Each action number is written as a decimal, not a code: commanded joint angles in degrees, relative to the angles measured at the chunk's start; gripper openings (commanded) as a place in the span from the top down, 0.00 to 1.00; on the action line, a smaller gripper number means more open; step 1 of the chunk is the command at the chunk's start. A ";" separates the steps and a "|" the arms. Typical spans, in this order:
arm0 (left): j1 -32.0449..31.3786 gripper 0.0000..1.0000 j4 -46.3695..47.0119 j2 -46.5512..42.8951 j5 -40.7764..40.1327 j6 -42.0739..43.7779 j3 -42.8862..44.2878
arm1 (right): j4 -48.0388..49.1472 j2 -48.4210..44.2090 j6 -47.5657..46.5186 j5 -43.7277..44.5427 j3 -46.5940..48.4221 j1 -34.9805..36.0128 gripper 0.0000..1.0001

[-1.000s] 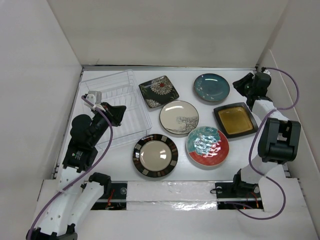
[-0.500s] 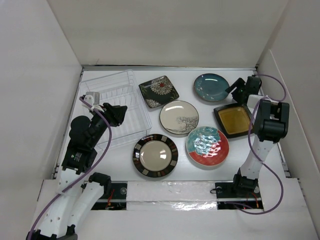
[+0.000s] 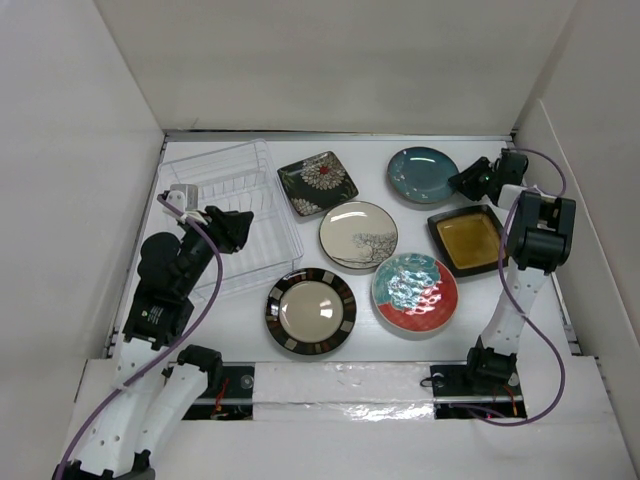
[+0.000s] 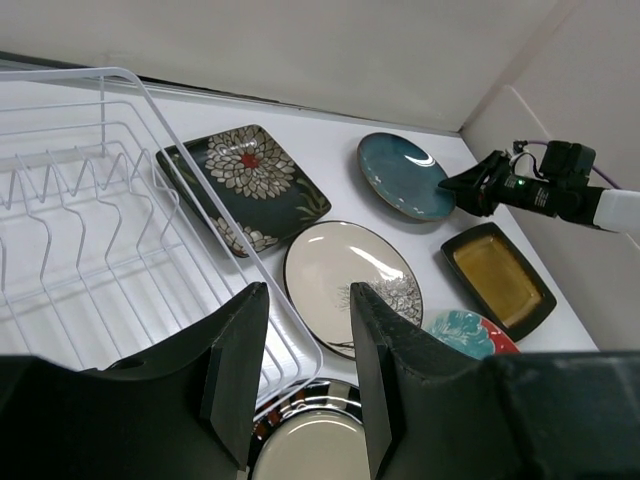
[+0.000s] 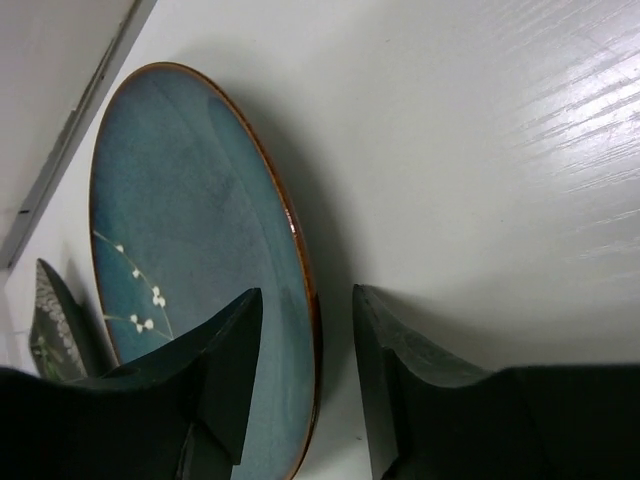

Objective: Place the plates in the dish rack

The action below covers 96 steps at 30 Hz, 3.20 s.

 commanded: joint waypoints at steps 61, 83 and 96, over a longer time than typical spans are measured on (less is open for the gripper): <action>-3.13 0.65 -13.44 9.55 -25.25 -13.13 12.44 | -17.21 7.14 -26.83 78.92 62.25 65.50 1.00; -3.13 0.65 -15.46 8.58 -30.17 -14.36 12.52 | -2.98 16.02 -38.87 84.89 56.27 73.15 0.88; -2.60 0.65 -15.46 9.20 -29.29 -14.36 12.26 | -3.06 13.21 -30.00 80.15 49.42 73.67 0.52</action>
